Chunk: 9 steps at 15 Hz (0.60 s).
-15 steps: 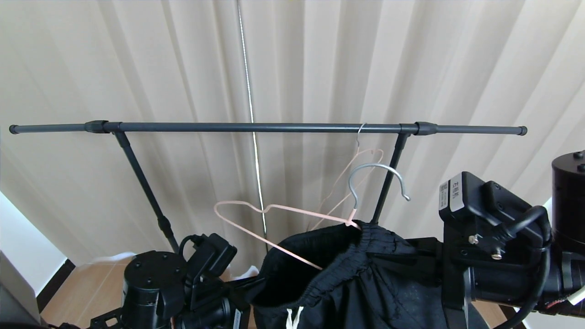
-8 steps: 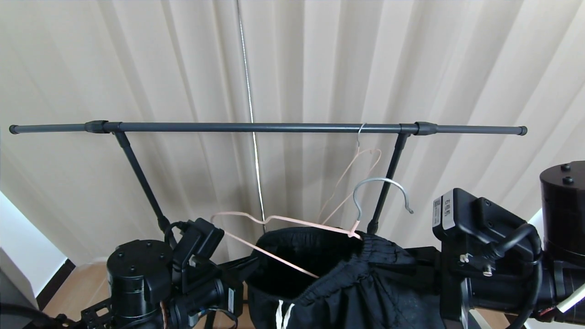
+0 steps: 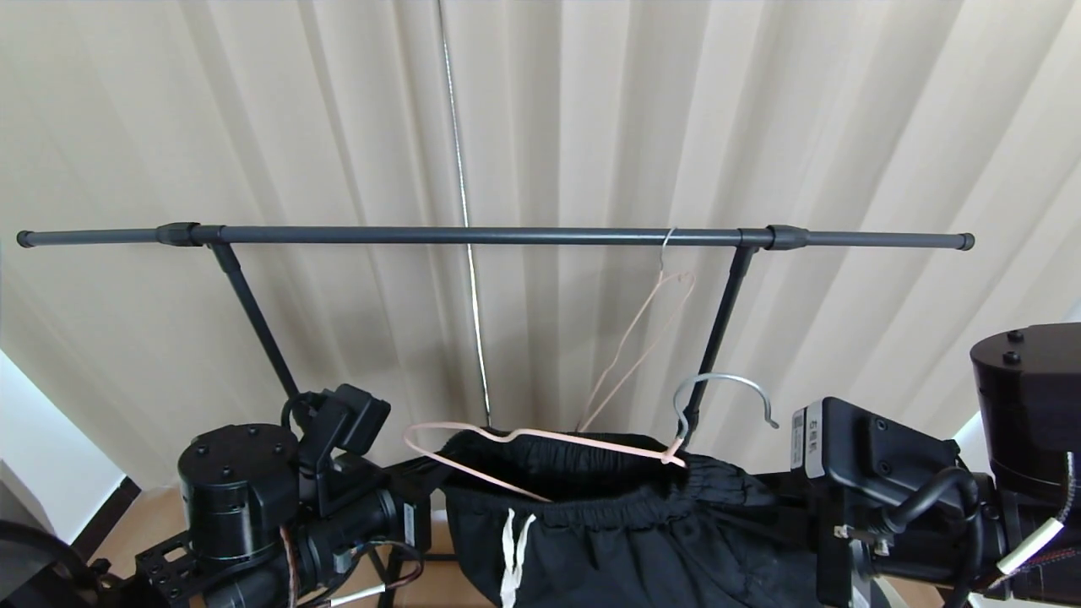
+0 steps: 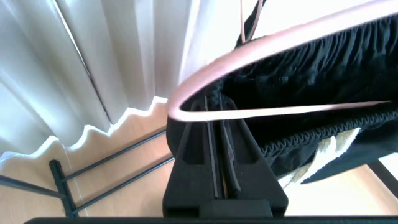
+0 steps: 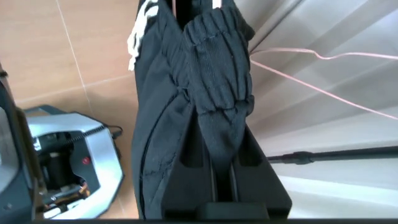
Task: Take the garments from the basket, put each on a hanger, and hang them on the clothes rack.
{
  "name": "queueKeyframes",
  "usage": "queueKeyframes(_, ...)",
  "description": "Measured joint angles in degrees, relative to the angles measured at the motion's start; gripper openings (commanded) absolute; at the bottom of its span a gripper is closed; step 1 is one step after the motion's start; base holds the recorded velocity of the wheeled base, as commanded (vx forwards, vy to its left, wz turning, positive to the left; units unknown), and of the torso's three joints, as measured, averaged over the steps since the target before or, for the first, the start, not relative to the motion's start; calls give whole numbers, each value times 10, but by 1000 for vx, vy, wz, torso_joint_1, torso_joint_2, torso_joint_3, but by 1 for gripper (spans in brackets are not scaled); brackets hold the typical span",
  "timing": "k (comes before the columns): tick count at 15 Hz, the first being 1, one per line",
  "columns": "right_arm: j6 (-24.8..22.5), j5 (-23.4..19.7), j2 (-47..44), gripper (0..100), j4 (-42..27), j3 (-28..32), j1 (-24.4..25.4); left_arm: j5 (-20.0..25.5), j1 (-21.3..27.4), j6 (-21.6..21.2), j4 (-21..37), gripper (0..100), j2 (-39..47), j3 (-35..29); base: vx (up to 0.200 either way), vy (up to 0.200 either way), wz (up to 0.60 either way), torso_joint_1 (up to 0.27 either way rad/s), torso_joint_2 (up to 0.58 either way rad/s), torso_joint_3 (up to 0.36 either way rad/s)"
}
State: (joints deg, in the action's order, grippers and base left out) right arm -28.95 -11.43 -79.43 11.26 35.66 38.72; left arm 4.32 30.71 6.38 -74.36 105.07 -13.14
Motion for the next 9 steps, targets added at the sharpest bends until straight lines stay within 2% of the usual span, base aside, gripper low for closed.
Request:
queueKeyframes(4, -59, -3, 1, 0, 0, -17, -28, 0, -25, -3, 0, 0, -1, -5, 0, 0, 0, 0, 0, 0)
queueKeyframes(9, -74, -3, 1, 0, 0, -25, -43, 4, -61, -11, 0, 0, -5, -12, 0, 0, 0, 0, 0, 0)
